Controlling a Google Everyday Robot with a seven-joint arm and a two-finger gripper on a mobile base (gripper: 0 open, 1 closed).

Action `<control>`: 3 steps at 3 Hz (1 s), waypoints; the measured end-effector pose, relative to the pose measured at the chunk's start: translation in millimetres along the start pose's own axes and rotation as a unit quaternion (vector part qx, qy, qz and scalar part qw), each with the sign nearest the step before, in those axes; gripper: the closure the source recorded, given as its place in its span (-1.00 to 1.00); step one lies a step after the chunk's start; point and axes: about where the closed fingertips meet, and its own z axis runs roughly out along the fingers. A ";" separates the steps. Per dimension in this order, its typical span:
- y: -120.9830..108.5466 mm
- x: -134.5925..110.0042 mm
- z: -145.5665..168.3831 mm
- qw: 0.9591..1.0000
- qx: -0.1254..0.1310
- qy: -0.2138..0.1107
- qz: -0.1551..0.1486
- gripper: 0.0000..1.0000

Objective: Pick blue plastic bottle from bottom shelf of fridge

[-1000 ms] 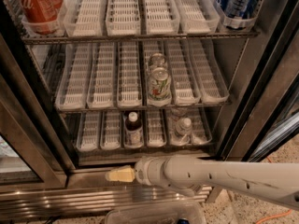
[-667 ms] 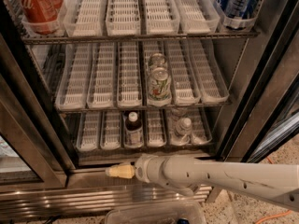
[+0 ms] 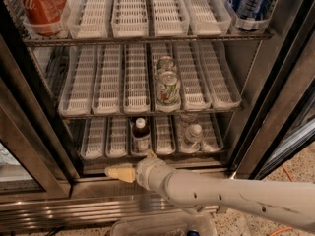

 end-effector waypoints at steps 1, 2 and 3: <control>11.9 -24.9 -17.8 0.999 0.020 -0.037 -0.015 -1.00; 11.9 -24.9 -17.7 0.999 0.020 -0.037 -0.015 -1.00; -1.0 -22.7 -6.8 0.998 0.035 -0.046 -0.018 -1.00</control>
Offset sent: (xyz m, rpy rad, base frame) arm -0.0053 -0.0014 0.0254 0.0020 -0.0611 -0.0334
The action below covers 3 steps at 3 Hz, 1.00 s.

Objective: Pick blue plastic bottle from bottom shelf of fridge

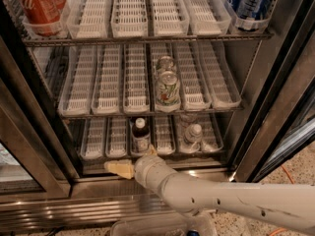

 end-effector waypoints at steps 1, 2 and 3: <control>-8.2 2.6 7.9 1.000 0.010 -0.006 -0.003 -1.00; -19.9 -2.0 12.2 0.999 0.037 -0.026 -0.021 -1.00; -29.4 -6.8 13.9 0.997 0.059 -0.042 -0.031 -1.00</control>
Offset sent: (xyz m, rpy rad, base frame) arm 0.0388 -0.0252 -0.0036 -0.0679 -0.1520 -0.1555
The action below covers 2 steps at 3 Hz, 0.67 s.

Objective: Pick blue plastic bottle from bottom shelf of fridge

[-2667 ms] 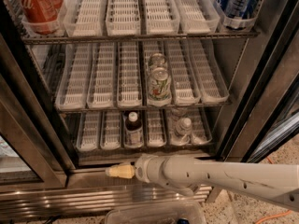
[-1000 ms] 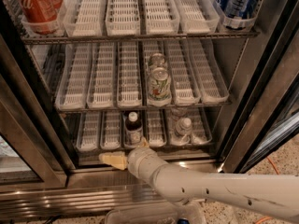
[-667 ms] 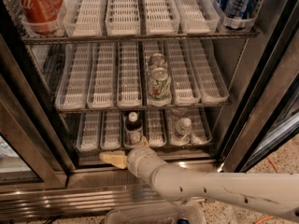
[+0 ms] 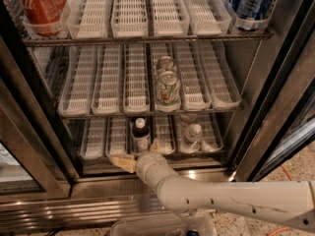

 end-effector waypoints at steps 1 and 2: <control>3.2 -15.9 0.8 0.999 0.017 -0.037 -0.024 -1.00; 4.0 -24.8 0.9 0.997 0.036 -0.062 -0.042 -1.00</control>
Offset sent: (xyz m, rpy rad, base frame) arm 0.0085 0.0036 0.0336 -0.0556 -0.2243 -0.1029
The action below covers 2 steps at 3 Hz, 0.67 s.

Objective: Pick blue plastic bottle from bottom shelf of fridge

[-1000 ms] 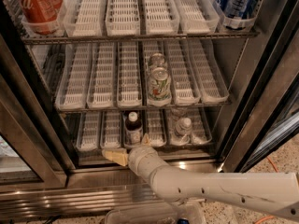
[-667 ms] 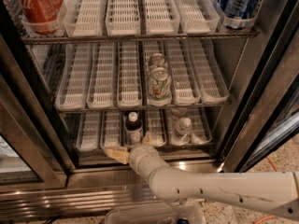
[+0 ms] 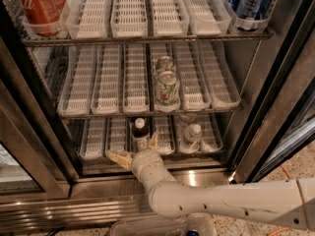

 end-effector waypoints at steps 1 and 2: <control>3.1 -2.7 -0.7 1.000 0.016 -0.020 -0.008 -1.00; 5.1 -2.3 -0.8 0.999 0.027 -0.030 -0.008 -0.62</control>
Offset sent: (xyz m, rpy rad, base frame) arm -0.0048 0.0054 0.0014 0.0080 -0.0858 -0.0775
